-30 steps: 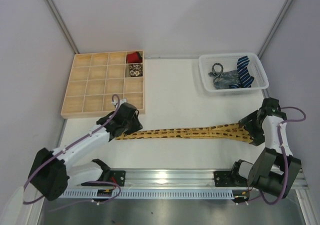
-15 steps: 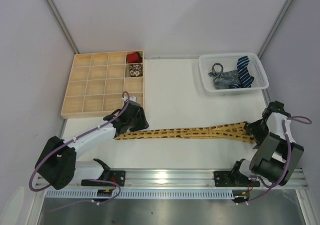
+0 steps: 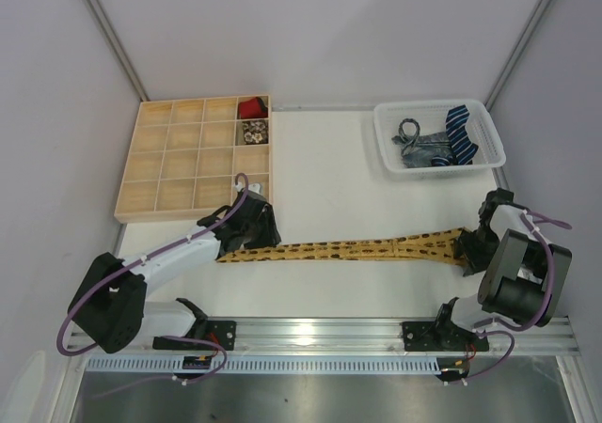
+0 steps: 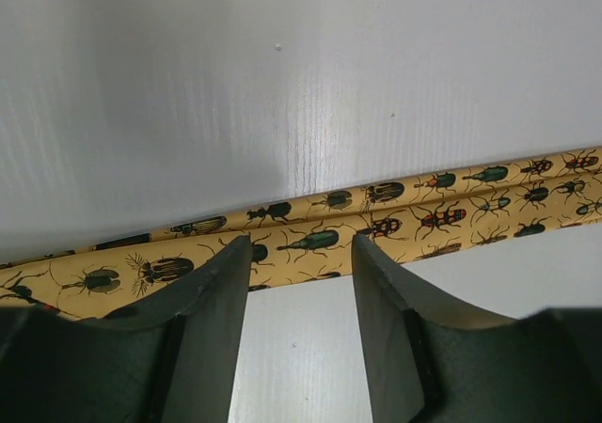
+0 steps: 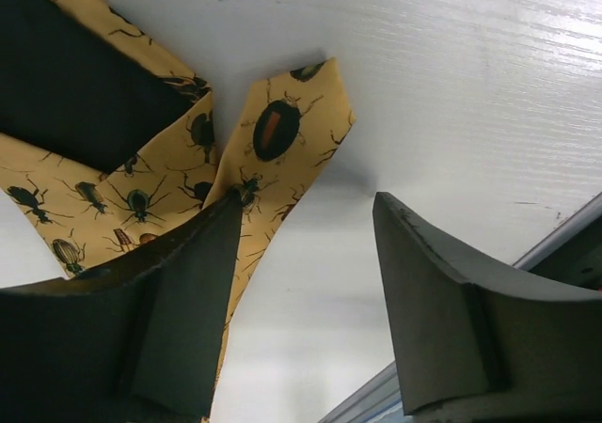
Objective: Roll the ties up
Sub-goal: Flatten the tie
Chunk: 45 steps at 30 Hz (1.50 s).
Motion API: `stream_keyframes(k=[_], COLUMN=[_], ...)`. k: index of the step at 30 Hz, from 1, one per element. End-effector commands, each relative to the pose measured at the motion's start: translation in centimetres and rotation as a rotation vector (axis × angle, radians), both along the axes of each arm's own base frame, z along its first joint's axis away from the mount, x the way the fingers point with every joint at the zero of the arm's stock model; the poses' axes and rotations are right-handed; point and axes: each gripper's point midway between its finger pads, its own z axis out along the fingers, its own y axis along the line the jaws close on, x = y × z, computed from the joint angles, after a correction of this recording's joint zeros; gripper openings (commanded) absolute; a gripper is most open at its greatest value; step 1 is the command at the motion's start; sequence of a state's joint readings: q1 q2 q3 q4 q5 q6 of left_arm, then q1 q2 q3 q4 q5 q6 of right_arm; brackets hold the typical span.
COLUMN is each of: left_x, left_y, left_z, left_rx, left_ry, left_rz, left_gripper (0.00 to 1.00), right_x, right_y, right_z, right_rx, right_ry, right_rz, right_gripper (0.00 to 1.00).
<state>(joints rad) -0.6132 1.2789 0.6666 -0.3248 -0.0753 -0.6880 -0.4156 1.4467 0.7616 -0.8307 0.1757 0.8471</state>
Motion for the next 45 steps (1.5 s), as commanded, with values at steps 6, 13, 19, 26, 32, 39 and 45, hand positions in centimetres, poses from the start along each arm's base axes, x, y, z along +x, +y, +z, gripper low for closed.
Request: stream_keyframes(k=[6,13,19,26,32,39,45], left_x=[0.5,0.6,0.7,0.8,0.8,0.7,0.6], left_y=[-0.2,-0.5,-0.4,-0.3,-0.3,-0.2,0.2], left_z=[1.0,0.9,1.0,0.8,0.8,0.7,0.1], left_rx=[-0.007,-0.014,-0.004,-0.001,0.000,-0.001,-0.007], left_ry=[-0.046,-0.043,-0.046,-0.044,-0.045,-0.043,-0.031], left_rz=[-0.011,-0.017,-0.013,-0.006,-0.006,-0.006,0.000], left_gripper=[0.53,0.55,0.57,0.58,0.58,0.59,0.58], right_x=[-0.2,-1.1,-1.4,0.0,3.9,7.4,8.4], right_y=[-1.3,-1.4,-1.5,-0.6,-0.5,-2.1,-2.9], right_z=[-1.7,-1.1,0.8,3.8,6.0,6.5,4.4], right_rx=[-0.069,-0.094,-0.111,-0.112,-0.141,-0.187,-0.162], right_ry=[0.021,0.017,0.016,-0.057,-0.119,-0.221,-0.270], right_rz=[-0.047,-0.061,-0.053,-0.037,0.046,0.117,0.148], right_gripper=[0.35,0.18,0.18,0.08,0.04,0.00,0.00])
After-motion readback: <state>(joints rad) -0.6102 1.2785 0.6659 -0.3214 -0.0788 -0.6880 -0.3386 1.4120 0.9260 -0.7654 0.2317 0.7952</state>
